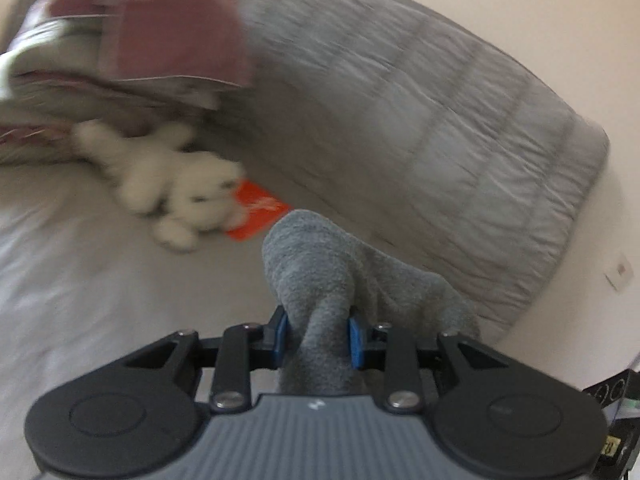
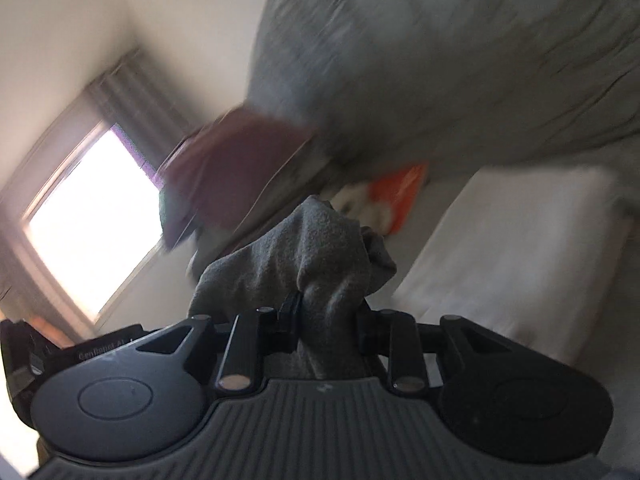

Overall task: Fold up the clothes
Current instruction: 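Carry the grey bundle with both grippers onto the stack of folded clothes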

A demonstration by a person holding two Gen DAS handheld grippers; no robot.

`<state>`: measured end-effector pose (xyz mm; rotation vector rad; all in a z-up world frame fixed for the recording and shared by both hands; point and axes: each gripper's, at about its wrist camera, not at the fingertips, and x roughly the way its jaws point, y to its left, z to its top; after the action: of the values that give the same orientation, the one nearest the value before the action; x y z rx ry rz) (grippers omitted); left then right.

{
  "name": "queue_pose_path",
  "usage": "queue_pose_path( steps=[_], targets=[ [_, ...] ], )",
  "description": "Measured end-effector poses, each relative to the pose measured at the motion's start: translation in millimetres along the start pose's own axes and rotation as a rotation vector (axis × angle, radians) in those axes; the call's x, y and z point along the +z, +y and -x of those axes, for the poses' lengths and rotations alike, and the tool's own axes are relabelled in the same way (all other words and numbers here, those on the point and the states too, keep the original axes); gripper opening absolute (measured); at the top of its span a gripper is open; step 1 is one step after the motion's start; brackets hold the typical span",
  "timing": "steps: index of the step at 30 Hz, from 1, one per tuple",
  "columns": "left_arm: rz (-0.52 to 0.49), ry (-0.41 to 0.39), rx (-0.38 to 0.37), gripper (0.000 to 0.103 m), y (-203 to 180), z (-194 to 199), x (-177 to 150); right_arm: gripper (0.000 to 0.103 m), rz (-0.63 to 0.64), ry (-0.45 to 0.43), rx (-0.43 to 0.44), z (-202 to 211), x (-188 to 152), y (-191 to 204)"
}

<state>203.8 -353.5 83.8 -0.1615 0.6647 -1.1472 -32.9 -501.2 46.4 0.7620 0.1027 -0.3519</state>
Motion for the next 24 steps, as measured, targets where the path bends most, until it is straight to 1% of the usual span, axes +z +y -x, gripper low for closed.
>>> queue_pose_path(
  steps=[3, 6, 11, 15, 17, 19, 21, 22, 23, 24],
  targets=[
    [-0.064, 0.061, -0.068, 0.030, -17.6, -34.8, 17.7, 0.030, -0.008, -0.076, -0.072, 5.5, 10.1, -11.8],
    [-0.123, 0.118, -0.120, 0.030, -29.7, -66.6, 31.3, 0.030, -0.049, -0.131, -0.119, 5.9, 18.3, -26.0],
    [-0.204, 0.182, -0.179, 0.030, -47.0, -113.5, 47.8, 0.030, -0.103, -0.207, -0.185, 0.7, 26.6, -42.6],
    [-0.235, 0.232, -0.206, 0.030, -53.0, -151.1, 52.7, 0.030, -0.093, -0.224, -0.236, -2.4, 30.7, -54.9],
    [-0.242, 0.268, -0.217, 0.031, -52.9, -172.3, 52.5, 0.030, -0.097, -0.217, -0.264, -3.1, 29.5, -62.5],
    [-0.255, 0.303, -0.210, 0.033, -51.9, -192.6, 47.9, 0.030, -0.106, -0.203, -0.298, -4.7, 27.0, -69.3],
    [-0.263, 0.316, -0.168, 0.037, -48.8, -208.4, 40.4, 0.033, -0.112, -0.185, -0.331, -10.5, 26.3, -76.3],
    [-0.261, 0.306, -0.147, 0.038, -47.2, -211.5, 37.7, 0.037, -0.109, -0.188, -0.344, -10.8, 25.7, -77.9],
    [-0.243, 0.282, -0.137, 0.038, -44.1, -211.0, 36.1, 0.042, -0.099, -0.203, -0.358, -9.3, 26.0, -78.3],
    [-0.214, 0.253, -0.135, 0.038, -39.7, -208.8, 36.7, 0.052, -0.086, -0.222, -0.373, -7.4, 26.6, -78.3]
  ],
)
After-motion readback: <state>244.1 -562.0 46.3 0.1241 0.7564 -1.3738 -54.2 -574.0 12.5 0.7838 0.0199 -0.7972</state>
